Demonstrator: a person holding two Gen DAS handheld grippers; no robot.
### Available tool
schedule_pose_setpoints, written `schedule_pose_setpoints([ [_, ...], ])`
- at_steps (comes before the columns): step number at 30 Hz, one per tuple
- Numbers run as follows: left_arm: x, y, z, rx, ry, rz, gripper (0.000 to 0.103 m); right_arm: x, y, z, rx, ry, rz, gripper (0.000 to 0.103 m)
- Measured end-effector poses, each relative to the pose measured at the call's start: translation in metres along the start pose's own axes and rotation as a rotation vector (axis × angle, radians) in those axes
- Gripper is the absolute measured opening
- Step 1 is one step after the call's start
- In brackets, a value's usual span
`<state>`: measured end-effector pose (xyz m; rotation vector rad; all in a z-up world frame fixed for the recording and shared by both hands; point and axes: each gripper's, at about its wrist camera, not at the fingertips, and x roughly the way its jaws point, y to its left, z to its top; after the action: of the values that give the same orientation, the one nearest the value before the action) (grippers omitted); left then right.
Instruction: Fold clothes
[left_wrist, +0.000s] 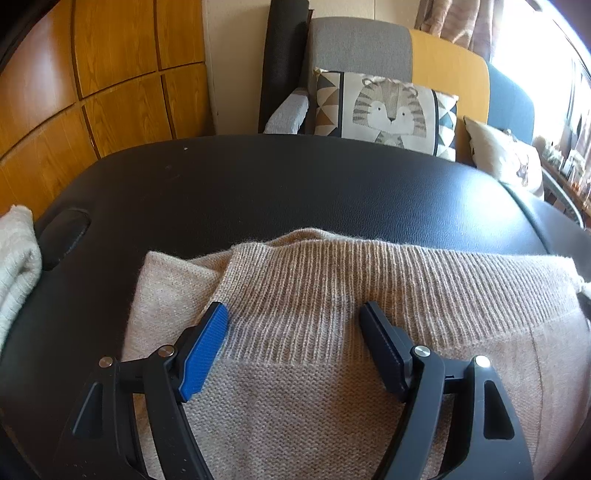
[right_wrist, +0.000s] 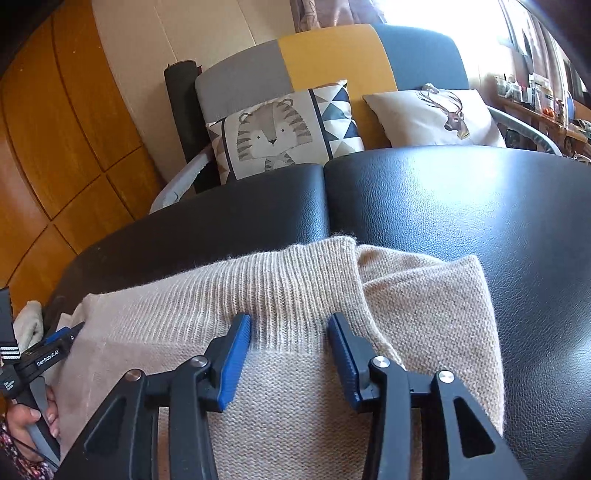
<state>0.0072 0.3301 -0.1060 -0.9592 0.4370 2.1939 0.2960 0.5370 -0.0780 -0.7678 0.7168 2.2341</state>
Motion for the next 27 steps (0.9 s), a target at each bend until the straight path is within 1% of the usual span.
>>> schedule_pose_setpoints([
  [2,-0.005,0.002,-0.002,0.006,-0.002,0.015,0.077,0.000,0.000,0.000,0.004,0.000,0.004,0.044],
  [4,-0.010,0.009,-0.006,-0.011,-0.005,0.035,0.078,0.001,-0.001,-0.001,0.008,-0.001,0.009,0.044],
  [5,-0.011,0.013,-0.008,-0.026,-0.004,0.042,0.082,0.001,-0.001,-0.001,0.010,-0.001,0.011,0.044],
  [8,-0.004,0.032,-0.014,-0.115,0.023,0.011,0.094,0.001,-0.002,-0.003,0.012,-0.001,0.013,0.044],
  [9,-0.002,0.037,-0.015,-0.137,0.029,-0.001,0.095,0.001,-0.002,-0.003,0.012,-0.002,0.014,0.044],
  [10,0.000,0.040,-0.016,-0.156,0.034,-0.013,0.096,0.001,-0.002,-0.003,0.012,-0.001,0.015,0.044],
  [15,-0.001,0.032,-0.021,-0.123,0.022,0.024,0.096,0.001,-0.002,-0.004,0.012,-0.003,0.013,0.044],
  [21,-0.001,0.037,-0.021,-0.136,0.019,0.008,0.097,0.000,0.000,-0.007,0.010,-0.004,0.009,0.044],
  [25,0.000,0.039,-0.020,-0.141,0.020,-0.001,0.097,0.001,-0.001,-0.005,0.013,0.010,0.011,0.044],
  [27,0.000,0.040,-0.019,-0.143,0.019,-0.004,0.097,-0.005,0.002,-0.004,0.006,0.023,-0.018,0.044],
])
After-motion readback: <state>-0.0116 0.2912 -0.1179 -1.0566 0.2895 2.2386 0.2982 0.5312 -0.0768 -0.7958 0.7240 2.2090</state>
